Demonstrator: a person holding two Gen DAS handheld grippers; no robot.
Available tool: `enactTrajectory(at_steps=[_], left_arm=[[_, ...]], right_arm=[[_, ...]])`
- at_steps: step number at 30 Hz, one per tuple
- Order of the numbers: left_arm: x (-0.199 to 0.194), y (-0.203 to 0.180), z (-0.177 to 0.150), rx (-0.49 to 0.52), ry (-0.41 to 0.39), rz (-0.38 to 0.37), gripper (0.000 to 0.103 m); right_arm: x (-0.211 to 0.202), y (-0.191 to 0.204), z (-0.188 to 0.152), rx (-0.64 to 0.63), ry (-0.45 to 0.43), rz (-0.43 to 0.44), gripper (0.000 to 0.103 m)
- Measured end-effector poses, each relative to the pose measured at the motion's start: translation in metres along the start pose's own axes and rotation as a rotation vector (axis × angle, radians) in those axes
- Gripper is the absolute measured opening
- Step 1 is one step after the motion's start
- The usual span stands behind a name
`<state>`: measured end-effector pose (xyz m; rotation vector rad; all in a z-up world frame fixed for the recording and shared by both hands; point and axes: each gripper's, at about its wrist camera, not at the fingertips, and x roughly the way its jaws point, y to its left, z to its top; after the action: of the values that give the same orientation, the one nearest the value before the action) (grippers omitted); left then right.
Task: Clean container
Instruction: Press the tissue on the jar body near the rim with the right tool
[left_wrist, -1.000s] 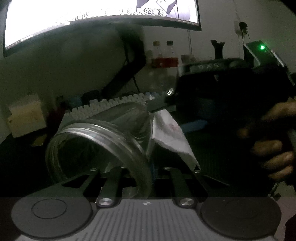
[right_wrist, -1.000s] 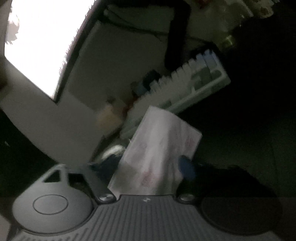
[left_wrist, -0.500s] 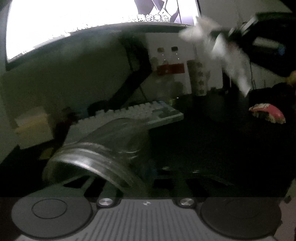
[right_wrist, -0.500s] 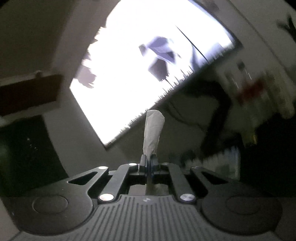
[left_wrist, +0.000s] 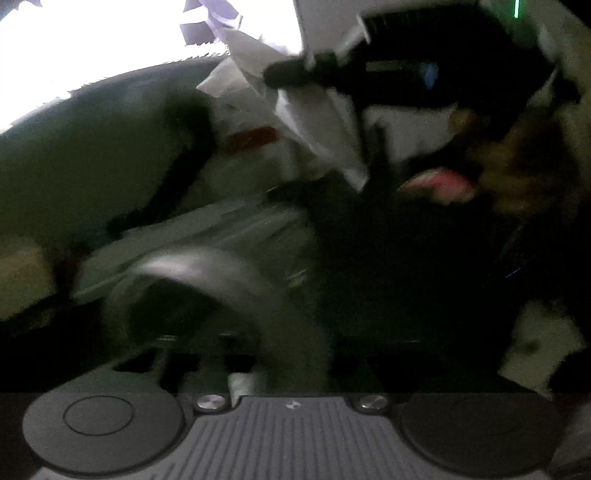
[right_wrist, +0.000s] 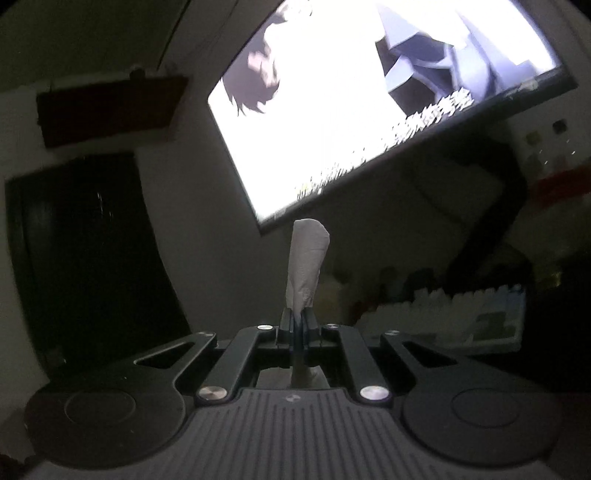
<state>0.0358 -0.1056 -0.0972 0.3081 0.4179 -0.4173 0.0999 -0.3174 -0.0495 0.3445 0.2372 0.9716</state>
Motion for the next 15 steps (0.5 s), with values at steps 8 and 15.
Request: enactTrajectory(at_steps=[8, 15], left_arm=[[0.003, 0.012, -0.007, -0.198, 0.021, 0.052, 0.072], [0.001, 0.013, -0.010, -0.208, 0.020, 0.083, 0.085]], right_arm=[[0.053, 0.025, -0.044, -0.093, 0.132, 0.020, 0.009], [0.071, 0.018, -0.047, -0.090, 0.105, -0.057, 0.012]])
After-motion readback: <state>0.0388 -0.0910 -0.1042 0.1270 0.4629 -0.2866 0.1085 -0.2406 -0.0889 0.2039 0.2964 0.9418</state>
